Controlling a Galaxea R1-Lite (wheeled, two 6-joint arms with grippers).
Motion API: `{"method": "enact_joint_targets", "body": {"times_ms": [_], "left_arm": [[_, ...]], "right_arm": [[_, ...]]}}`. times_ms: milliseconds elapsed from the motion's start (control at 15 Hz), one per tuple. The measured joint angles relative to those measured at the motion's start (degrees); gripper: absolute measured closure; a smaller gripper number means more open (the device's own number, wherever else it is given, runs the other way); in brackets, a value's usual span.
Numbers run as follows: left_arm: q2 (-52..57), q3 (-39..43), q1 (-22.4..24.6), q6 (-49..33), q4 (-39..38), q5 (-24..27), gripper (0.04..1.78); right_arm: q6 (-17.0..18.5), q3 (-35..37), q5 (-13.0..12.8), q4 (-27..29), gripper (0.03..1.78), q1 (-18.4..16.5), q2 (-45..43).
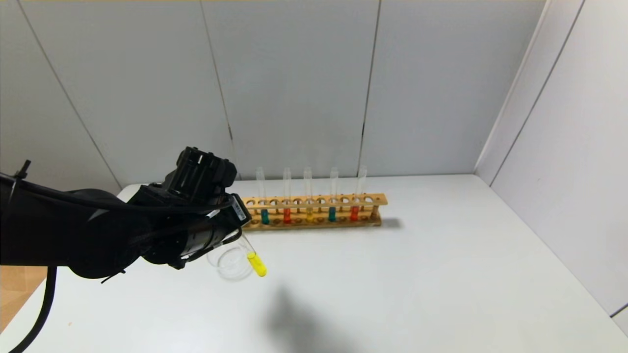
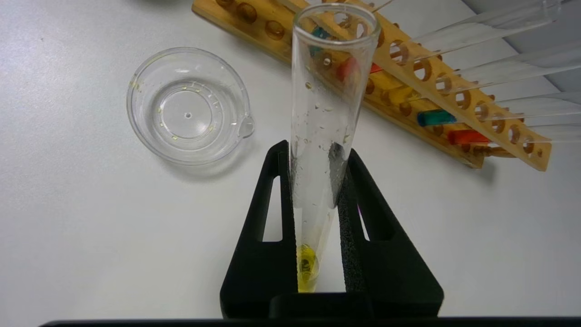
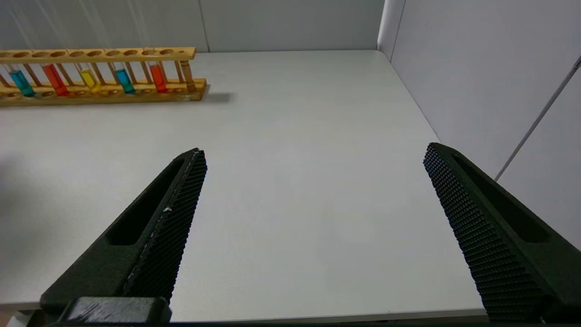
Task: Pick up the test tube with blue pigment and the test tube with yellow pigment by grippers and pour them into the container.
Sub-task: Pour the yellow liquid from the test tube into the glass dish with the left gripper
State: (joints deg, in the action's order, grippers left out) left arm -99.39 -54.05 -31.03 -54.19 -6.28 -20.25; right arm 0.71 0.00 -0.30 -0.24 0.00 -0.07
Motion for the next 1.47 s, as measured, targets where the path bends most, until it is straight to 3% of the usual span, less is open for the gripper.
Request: {"method": "enact_joint_targets", "body": {"times_ms": [467, 1467], "left_arm": [[-2.12, -4.96, -0.01, -0.13, 9.34, -3.1, 1.5], [-4.99, -9.23, -0.54, -3.06, 17.82, -2.44, 1.5]], "right_arm": [[0.0, 0.0, -0.02, 0.02, 0.06, 0.0, 0.0], [-0.02, 0.0, 0.0, 0.0, 0.06, 0.0, 0.0]]}}
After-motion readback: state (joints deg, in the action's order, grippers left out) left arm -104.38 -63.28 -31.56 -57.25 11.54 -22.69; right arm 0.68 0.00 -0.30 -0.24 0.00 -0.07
